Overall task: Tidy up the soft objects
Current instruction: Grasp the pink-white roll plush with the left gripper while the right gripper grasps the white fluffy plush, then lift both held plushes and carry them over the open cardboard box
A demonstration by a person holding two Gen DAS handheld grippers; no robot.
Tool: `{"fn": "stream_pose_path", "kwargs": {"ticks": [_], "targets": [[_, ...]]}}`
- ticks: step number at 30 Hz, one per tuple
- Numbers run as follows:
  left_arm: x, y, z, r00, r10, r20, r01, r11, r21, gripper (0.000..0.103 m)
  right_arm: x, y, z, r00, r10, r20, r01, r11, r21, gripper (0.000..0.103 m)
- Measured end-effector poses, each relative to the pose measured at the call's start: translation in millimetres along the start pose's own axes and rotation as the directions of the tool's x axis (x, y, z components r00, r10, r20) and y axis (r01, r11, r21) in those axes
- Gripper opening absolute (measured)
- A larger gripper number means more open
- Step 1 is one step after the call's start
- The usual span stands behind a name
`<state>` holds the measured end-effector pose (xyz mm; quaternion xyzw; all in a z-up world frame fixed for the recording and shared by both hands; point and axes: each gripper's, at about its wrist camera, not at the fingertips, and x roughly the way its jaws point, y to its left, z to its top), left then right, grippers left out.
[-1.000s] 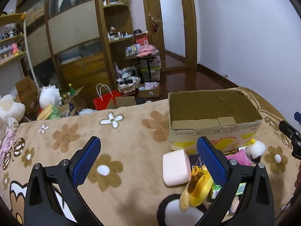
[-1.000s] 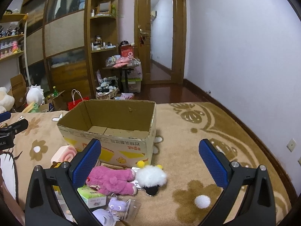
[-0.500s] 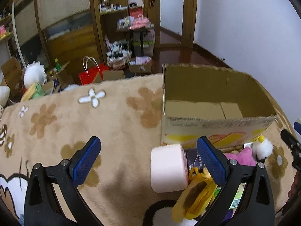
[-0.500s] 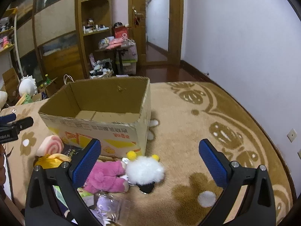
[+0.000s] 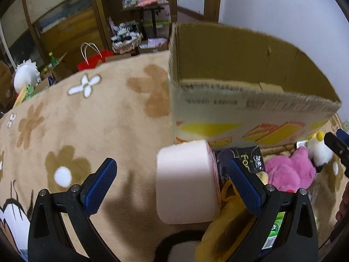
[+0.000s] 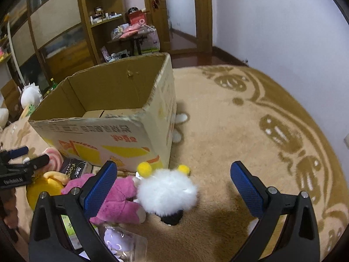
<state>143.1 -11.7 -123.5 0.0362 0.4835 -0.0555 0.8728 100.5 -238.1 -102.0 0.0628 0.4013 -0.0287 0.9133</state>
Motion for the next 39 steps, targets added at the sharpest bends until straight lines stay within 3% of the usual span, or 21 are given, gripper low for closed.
{"fn": "stream_pose_path", "kwargs": {"ticks": [2,5,7,14,16,18,20,31,37,39], "targets": [[6,-1,-1,1.0,-0.019,-0.025,0.019,1.0,-0.013,0.099,7,-6,-2,0.999,0.029,-0.021,-0.028,0.999,0.039,0.103],[10,2,-2,0.998,-0.049,-0.043,0.048,0.998,-0.034,0.093,18,-11,-4,0.996,0.067,-0.065,-0.062,0.996,0.071,0.092],[11,2,-2,0.997,-0.063,-0.054,0.06,0.997,-0.045,0.084,22,-11,-6,0.994,0.071,-0.088,-0.065,0.995,0.075,0.09],[15,6,-7,0.988,-0.127,-0.09,0.119,0.989,-0.093,0.054,40,-9,-16,0.976,0.097,-0.193,-0.085,0.994,0.071,0.059],[13,5,-7,0.989,-0.121,-0.084,0.114,0.99,-0.085,0.051,43,-7,-18,0.975,0.079,-0.206,-0.072,0.996,0.044,0.053],[10,3,-9,0.991,-0.111,-0.073,0.106,0.992,-0.07,0.049,44,-8,-17,0.975,0.075,-0.208,-0.072,0.997,0.022,0.039],[7,1,-10,0.993,-0.103,-0.062,0.099,0.993,-0.057,0.048,42,-9,-16,0.975,0.081,-0.206,-0.079,0.997,0.016,0.035],[-39,-4,-15,0.997,-0.025,0.067,0.026,1.0,-0.004,0.046,-2,8,-10,0.988,0.103,-0.114,-0.109,0.993,-0.047,0.033],[-75,1,-16,0.984,-0.003,0.18,0.002,1.0,0.006,0.046,-42,15,-4,0.99,0.141,-0.015,-0.142,0.989,-0.049,0.033],[-90,2,-17,0.971,0.01,0.238,-0.014,1.0,0.014,0.046,-59,20,-2,0.989,0.146,0.033,-0.144,0.988,-0.062,0.033]]}}
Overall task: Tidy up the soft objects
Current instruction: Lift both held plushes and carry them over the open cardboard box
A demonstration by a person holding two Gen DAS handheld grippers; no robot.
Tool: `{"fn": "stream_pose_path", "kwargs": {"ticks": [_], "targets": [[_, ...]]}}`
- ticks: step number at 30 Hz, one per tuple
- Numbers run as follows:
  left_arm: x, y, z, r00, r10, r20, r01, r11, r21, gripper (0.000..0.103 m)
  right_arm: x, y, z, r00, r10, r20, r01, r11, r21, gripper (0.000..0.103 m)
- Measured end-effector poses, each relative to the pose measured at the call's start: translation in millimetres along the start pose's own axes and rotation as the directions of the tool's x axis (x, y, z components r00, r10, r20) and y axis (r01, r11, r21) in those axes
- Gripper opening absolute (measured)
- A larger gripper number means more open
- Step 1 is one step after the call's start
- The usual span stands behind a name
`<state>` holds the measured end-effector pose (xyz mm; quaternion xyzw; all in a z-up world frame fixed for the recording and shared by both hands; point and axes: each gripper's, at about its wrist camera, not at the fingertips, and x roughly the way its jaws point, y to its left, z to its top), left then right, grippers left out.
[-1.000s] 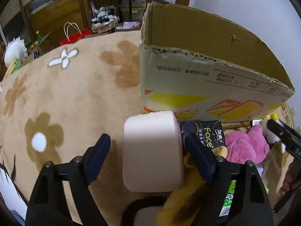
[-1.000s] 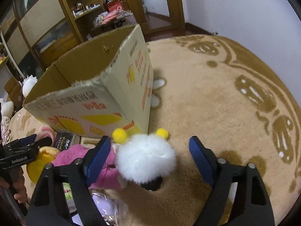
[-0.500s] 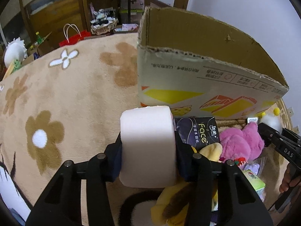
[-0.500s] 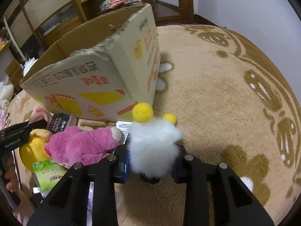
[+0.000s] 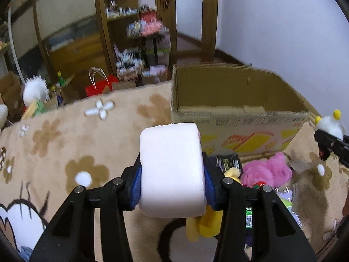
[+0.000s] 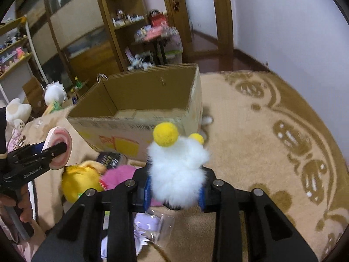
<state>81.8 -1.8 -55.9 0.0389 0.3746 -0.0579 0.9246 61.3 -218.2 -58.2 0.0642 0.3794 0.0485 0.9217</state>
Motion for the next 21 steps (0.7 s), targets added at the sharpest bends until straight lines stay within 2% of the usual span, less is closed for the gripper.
{"fn": "stream_pose_path", "kwargs": {"ticks": [4,10,21], "targets": [[-27,1,7,0.994,0.008,0.111,-0.01,1.0,0.011,0.046,-21,3,10,0.996,0.009,0.088,-0.008,1.0,-0.011,0.033],[-52,5,25,0.976,0.008,0.216,-0.007,1.0,-0.003,0.046,-48,12,27,0.981,0.031,0.194,-0.026,0.999,-0.028,0.033],[-64,-6,63,0.955,0.025,0.296,-0.035,0.999,0.03,0.046,-79,38,74,0.936,0.088,0.34,-0.049,0.991,-0.122,0.034]]}}
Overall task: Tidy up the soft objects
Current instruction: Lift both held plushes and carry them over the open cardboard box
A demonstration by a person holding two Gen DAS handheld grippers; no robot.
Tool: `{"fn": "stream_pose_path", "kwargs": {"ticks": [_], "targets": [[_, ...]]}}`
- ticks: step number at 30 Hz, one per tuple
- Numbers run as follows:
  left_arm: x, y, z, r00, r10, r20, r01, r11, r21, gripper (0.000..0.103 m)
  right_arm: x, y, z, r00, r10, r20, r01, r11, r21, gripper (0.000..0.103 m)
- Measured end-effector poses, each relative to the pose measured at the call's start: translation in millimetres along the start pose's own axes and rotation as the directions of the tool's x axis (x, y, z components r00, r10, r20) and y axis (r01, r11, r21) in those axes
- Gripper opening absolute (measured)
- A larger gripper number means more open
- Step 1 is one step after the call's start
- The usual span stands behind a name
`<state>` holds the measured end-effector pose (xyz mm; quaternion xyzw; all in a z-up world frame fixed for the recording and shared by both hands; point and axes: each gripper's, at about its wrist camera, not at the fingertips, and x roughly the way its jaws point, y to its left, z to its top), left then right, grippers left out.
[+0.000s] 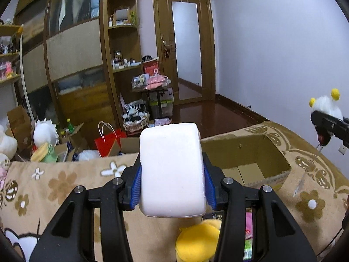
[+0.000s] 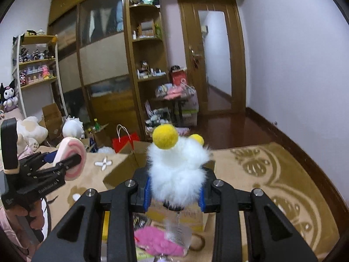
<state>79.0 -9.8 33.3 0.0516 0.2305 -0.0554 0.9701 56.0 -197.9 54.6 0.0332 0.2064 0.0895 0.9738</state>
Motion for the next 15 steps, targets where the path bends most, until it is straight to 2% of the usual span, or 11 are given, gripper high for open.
{"fn": "stream_pose_path", "kwargs": {"ticks": [9,15], "targets": [[24,-6,17,1.0,-0.012,0.009,0.012,1.0,0.016,0.046,26,7,22,1.0,0.018,0.021,-0.017,0.999,-0.032,0.034],[47,-15,15,0.999,-0.035,-0.022,0.035,0.999,0.035,0.046,43,4,27,0.999,0.028,0.02,-0.028,0.999,-0.026,0.034]]}}
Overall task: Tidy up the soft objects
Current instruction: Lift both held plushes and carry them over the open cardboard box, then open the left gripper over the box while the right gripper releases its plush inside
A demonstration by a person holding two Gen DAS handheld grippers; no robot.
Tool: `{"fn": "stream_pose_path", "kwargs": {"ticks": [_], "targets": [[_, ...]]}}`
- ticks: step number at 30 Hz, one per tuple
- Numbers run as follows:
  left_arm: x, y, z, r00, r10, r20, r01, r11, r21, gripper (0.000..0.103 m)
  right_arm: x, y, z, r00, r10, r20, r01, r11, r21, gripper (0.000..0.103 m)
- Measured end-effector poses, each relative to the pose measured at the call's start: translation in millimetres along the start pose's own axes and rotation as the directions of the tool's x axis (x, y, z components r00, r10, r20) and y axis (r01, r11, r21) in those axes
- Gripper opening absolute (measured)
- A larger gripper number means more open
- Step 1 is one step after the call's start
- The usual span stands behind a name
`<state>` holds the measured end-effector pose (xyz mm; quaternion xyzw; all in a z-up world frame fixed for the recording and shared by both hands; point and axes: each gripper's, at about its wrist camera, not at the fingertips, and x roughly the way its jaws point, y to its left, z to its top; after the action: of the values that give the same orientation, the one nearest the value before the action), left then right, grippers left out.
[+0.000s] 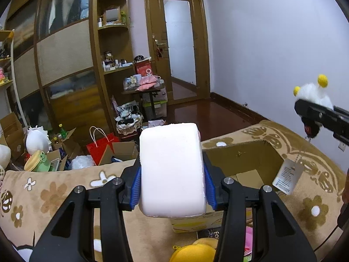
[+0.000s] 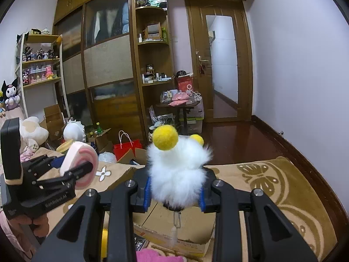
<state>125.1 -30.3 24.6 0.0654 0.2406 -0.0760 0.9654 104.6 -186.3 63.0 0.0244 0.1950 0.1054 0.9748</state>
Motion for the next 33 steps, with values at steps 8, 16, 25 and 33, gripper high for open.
{"fn": "stream_pose_path", "kwargs": {"ticks": [8,16,25,33], "targets": [[33,-24,-14,0.996,-0.051,-0.067,0.053,0.998,0.034,0.046,25,-9,-6,0.999,-0.003,-0.051,0.005,0.999,0.034,0.034],[52,-33,-27,0.991,-0.063,-0.119,0.069,0.996,0.049,0.047,43,-24,-28,0.994,0.018,-0.111,-0.011,0.998,0.066,0.035],[63,-31,-32,0.979,-0.098,-0.181,0.105,0.994,0.034,0.049,60,-27,-52,0.982,0.042,-0.187,-0.026,0.996,0.088,0.037],[59,-29,-32,0.982,-0.09,-0.166,0.093,0.995,0.016,0.067,64,-25,-67,0.97,0.05,-0.237,-0.031,0.996,0.083,0.039]]}}
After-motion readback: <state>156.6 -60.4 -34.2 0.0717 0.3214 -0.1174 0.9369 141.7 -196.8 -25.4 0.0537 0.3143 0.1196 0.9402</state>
